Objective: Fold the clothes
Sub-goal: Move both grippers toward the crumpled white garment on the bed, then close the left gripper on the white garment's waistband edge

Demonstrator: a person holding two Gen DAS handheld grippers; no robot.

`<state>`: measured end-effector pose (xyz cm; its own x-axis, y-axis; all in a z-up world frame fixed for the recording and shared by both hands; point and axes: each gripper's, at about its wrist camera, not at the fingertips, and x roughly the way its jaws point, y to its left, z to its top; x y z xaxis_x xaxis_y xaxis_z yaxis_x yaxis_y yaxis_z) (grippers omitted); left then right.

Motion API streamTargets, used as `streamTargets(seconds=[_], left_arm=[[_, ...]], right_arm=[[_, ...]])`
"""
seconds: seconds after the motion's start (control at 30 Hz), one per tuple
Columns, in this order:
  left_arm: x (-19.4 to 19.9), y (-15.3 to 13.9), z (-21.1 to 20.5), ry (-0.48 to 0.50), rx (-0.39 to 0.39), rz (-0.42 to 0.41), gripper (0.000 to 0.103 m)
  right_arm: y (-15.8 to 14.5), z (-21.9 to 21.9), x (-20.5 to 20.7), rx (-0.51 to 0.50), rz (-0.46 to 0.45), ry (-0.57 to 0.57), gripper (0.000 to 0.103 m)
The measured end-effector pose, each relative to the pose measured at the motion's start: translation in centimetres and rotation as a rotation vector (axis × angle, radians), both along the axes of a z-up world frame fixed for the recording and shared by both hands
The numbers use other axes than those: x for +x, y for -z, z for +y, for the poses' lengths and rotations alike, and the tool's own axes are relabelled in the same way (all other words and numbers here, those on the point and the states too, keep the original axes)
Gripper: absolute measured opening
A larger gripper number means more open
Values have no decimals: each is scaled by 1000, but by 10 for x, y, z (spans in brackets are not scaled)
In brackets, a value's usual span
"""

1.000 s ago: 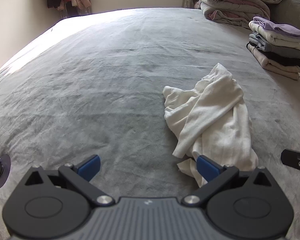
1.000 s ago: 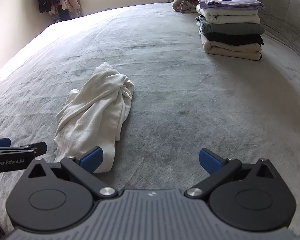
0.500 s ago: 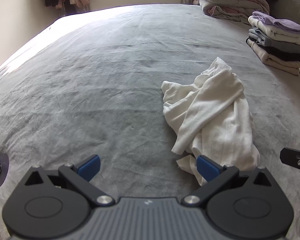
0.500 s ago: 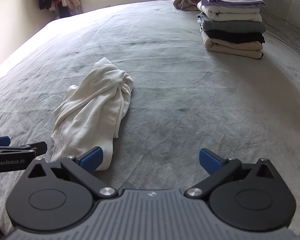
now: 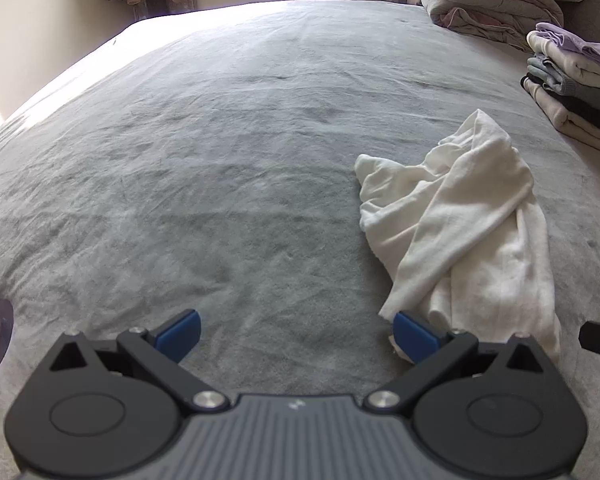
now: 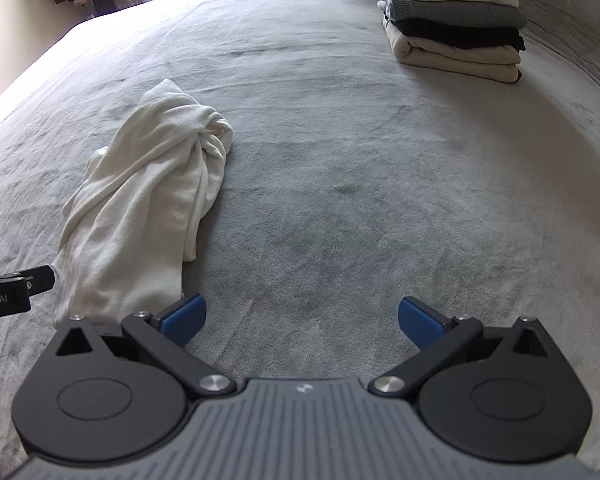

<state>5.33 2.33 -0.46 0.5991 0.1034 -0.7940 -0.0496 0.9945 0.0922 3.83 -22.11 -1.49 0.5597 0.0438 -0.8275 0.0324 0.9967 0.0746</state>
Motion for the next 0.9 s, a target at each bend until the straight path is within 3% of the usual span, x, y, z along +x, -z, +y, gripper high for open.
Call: streamTargets(seconds=[0.2,0.43,0.63,0.7,0.77,0.9], left_arm=[[8,15,2,14,-13,44,103],[2,25,6,58,-5,-17,103],[3,15,5,84,0,5,102],[0,7,5,104,0,-25,98],[-3,-1,5,129,-7,-67,95],[-8,-15,4,190,-83,-142,91]], right_arm=[[15,1,4,-41,33,-14,103],[23,6,-14,-99,-78,-56,103],[21,6,-14,-101,-95,-64,103],[18,7,-9,-110,-66,-89,103],[14,7,-6,-93,-29,-114,103],[2,1,-10,33,-52,-119,103]])
